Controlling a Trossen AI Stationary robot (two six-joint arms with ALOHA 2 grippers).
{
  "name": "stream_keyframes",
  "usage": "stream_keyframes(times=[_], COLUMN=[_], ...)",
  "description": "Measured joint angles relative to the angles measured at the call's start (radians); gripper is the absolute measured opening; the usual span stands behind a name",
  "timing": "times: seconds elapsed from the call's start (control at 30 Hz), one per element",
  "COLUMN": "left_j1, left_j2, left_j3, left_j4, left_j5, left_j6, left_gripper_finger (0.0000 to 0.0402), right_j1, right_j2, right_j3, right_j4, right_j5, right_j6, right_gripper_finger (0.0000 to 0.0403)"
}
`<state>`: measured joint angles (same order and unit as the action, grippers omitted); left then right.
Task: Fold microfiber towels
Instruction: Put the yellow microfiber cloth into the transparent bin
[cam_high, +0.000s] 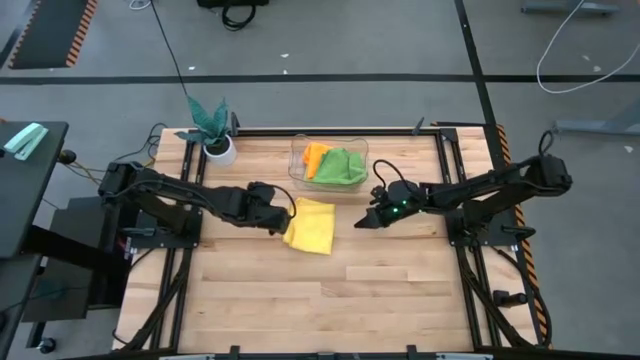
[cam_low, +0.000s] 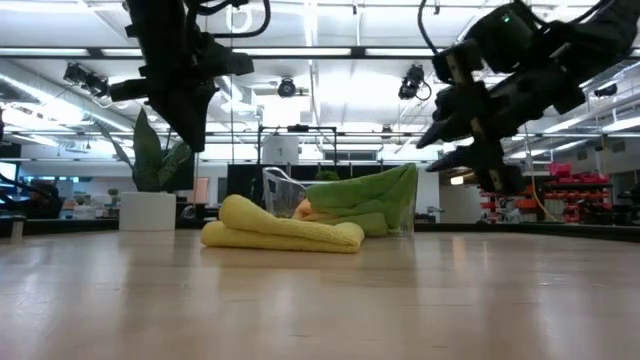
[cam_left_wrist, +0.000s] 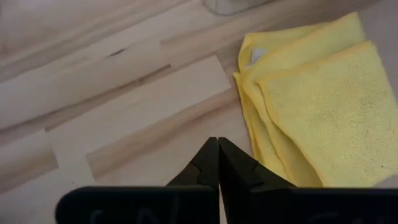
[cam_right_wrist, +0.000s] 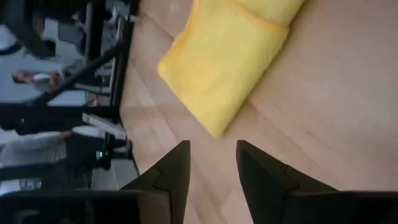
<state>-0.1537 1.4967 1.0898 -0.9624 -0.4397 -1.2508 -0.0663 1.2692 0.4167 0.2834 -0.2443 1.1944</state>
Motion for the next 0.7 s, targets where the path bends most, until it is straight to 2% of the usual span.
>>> stream_keyframes(times=[0.17,0.33,0.53,0.7], left_j1=[0.016,0.021,0.003,0.001], left_j2=[-0.041,-0.077,-0.117,-0.146], left_j3=[-0.030,-0.086,-0.159,-0.210], left_j4=[0.000,0.003,0.046,0.093], left_j5=[-0.003,-0.001,0.001,0.012], left_j6=[0.033,0.006,-0.050,-0.054], left_gripper_finger=[0.0036,0.0080,0.0108,0.0112], right_j1=[-0.026,0.000,0.066,0.076], right_j2=[0.088,0.173,0.261,0.328], right_j3=[0.002,0.002,0.015,0.066], right_j4=[0.114,0.116,0.283,0.247], right_j5=[0.010,0.007,0.144,0.236], right_j6=[0.039,0.119,0.261,0.313], right_gripper_finger=[0.0146,0.0155,0.0158,0.0158])
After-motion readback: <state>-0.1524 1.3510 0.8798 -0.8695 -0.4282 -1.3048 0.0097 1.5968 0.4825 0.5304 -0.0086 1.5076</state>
